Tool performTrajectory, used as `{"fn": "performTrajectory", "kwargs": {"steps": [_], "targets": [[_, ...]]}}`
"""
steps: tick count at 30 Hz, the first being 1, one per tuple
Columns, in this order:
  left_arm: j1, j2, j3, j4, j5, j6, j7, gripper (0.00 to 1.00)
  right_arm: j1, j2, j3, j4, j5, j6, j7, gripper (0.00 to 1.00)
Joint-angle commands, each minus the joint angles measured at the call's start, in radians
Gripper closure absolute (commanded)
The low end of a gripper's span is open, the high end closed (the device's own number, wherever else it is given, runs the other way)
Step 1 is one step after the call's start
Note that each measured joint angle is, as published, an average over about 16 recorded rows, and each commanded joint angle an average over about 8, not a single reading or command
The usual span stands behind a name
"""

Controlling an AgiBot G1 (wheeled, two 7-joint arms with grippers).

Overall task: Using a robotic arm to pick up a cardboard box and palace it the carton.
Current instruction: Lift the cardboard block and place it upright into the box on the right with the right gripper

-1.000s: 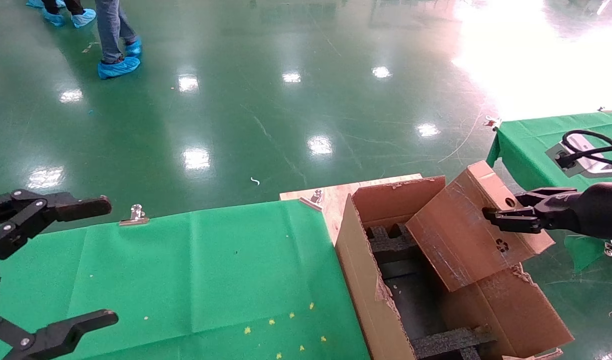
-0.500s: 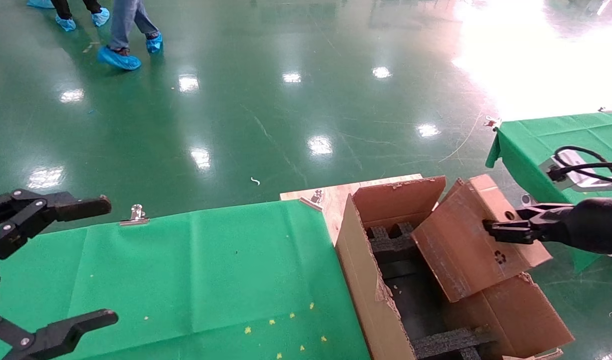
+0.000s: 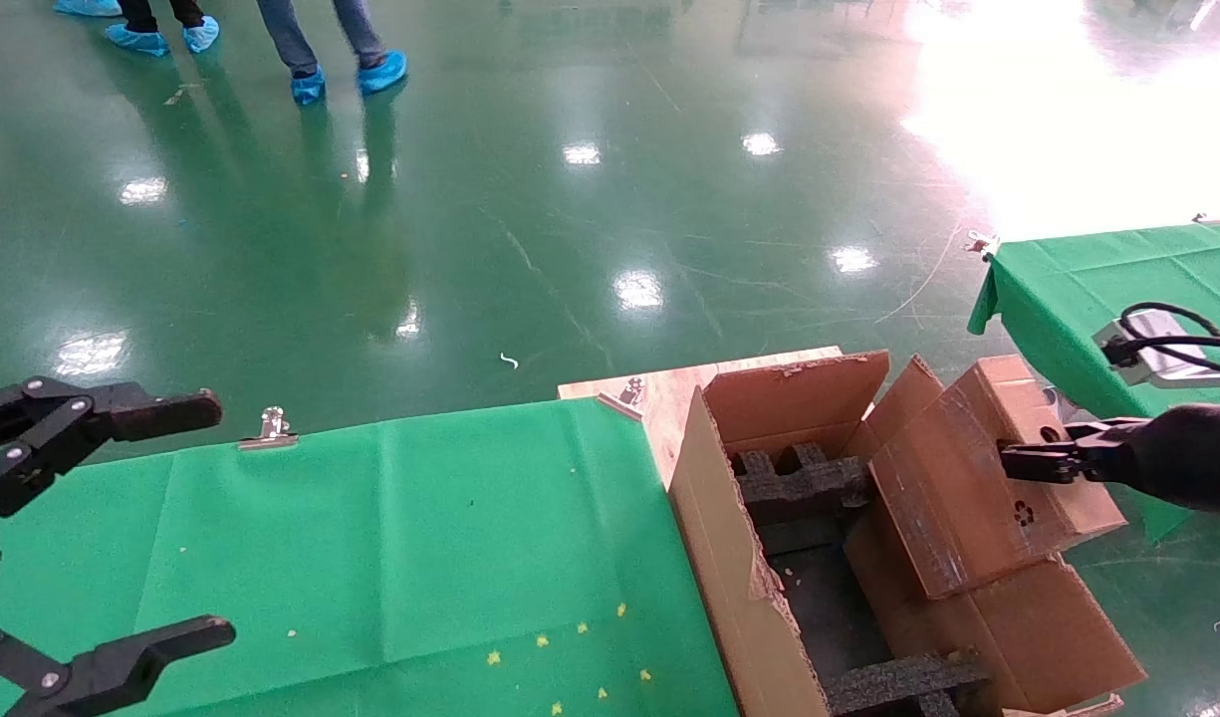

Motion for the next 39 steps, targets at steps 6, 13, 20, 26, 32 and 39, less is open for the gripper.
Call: {"fn": "performTrajectory", "kwargs": {"steps": [6, 13, 20, 26, 32, 39], "targets": [[0.0, 0.0, 0.0, 0.0, 0.0, 0.0, 0.0, 0.0, -0.011, -0.024, -0.017, 0.029, -0.092, 0.012, 0.115, 1.0], [0.0, 0.0, 0.001, 0.0, -0.001, 0.0, 0.0, 0.0, -0.02, -0.055, -0.031, 0.039, -0.145, -0.003, 0.17, 1.0], [0.0, 0.0, 0.001, 0.0, -0.001, -0.001, 0.001, 0.0, -0.025, -0.085, -0.041, 0.043, -0.188, -0.023, 0.212, 1.0], [0.0, -0.001, 0.002, 0.0, -0.001, -0.001, 0.001, 0.0, -0.034, -0.114, -0.051, 0.044, -0.241, -0.013, 0.267, 1.0], [0.0, -0.001, 0.002, 0.0, -0.001, -0.001, 0.001, 0.0, -0.05, -0.146, -0.064, 0.045, -0.287, -0.003, 0.326, 1.0], [-0.001, -0.001, 0.002, 0.0, -0.002, -0.001, 0.001, 0.0, -0.081, -0.179, -0.083, 0.044, -0.335, 0.023, 0.391, 1.0]]}}
